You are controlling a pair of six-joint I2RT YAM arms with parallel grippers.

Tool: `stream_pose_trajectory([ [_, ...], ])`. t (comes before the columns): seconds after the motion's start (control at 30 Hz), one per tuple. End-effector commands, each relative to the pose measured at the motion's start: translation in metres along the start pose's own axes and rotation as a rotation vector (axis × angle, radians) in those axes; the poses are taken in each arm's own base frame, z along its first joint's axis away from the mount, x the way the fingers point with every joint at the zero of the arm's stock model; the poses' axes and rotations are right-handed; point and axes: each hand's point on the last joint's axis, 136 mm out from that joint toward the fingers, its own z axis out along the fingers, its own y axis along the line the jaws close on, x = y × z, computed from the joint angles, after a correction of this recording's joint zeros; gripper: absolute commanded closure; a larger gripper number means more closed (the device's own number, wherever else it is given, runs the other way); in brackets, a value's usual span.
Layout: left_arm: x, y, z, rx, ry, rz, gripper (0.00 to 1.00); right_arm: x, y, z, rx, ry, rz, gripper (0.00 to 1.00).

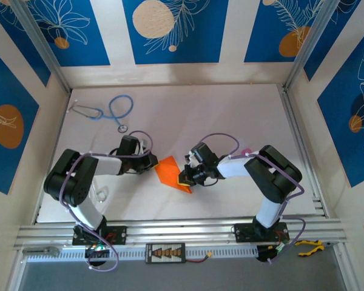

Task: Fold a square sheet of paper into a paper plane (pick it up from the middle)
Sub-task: Fourth fold the wing at the center of the table.

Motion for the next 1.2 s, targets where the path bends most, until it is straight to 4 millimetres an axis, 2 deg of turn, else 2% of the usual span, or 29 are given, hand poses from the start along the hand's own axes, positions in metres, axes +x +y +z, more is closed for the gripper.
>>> stream_pose_trajectory([
  [0.0, 0.000, 0.039, -0.008, -0.146, 0.024, -0.033, 0.97, 0.023, -0.038, 0.001, 0.138, 0.066, 0.075, 1.00],
  [0.23, -0.008, 0.022, -0.022, -0.107, -0.017, -0.011, 0.96, 0.022, -0.039, 0.000, 0.142, 0.062, 0.080, 1.00],
  [0.43, -0.006, -0.002, -0.026, 0.008, -0.042, 0.013, 0.95, 0.020, -0.037, 0.000, 0.139, 0.058, 0.079, 1.00],
  [0.77, 0.014, -0.040, -0.023, 0.062, -0.032, 0.143, 0.93, 0.020, -0.036, -0.002, 0.139, 0.053, 0.073, 1.00],
  [0.9, 0.026, -0.053, -0.015, 0.083, -0.001, 0.191, 0.93, 0.020, -0.036, -0.002, 0.139, 0.050, 0.072, 1.00],
  [1.0, 0.037, -0.052, -0.004, 0.073, 0.033, 0.206, 0.93, 0.020, -0.036, -0.002, 0.138, 0.051, 0.073, 1.00],
  [1.17, 0.040, -0.027, 0.009, -0.003, 0.037, 0.165, 0.95, 0.021, -0.036, -0.001, 0.136, 0.053, 0.076, 1.00],
])
